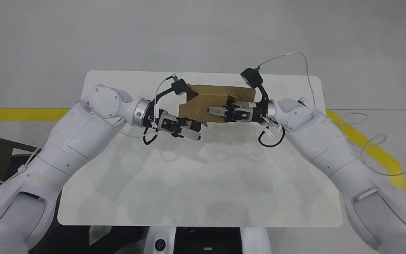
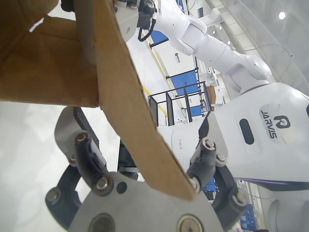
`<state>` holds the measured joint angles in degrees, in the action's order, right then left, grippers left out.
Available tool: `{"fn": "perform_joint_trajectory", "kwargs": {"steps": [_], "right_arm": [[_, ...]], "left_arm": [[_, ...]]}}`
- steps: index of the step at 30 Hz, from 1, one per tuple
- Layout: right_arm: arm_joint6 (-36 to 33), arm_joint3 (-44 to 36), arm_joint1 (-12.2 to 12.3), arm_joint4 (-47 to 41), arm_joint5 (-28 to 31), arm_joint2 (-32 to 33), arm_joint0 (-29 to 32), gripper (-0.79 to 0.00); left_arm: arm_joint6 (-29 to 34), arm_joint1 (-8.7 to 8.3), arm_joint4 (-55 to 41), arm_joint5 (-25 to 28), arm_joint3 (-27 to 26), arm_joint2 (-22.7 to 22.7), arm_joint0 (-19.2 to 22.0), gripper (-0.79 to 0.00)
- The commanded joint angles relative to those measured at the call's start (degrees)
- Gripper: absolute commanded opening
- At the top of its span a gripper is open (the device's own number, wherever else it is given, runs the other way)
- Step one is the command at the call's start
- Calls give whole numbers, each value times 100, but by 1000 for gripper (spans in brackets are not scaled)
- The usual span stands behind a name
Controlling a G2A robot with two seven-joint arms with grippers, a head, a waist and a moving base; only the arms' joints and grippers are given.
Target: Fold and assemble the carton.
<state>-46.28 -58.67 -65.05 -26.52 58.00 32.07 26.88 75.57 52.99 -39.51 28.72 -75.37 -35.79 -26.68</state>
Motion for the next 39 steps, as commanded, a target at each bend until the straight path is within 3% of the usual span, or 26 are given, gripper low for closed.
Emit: {"fn": "perform_joint_trajectory", "kwargs": {"steps": [1,11,18,25,31,39], "right_arm": [[0,1,-16,8,0,-8,4,-785],[0,106,-74,-14,0,5,-1,-785],[-1,244,26,-85,0,164,31,-785],[-1,253,260,-182,0,254,163,-785],[-1,-26,516,-186,0,217,275,-785],[-1,-518,748,-505,0,73,412,-785]], "left_arm": [[7,-1,0,-7,-8,-9,-2,0],[8,-8,27,-8,-29,-39,-33,0],[-76,-58,27,76,103,-207,-26,0],[-204,-201,94,204,313,-566,-77,0],[-356,-295,711,355,682,-716,-102,0],[-624,-226,1563,373,911,-627,-45,0]]}}
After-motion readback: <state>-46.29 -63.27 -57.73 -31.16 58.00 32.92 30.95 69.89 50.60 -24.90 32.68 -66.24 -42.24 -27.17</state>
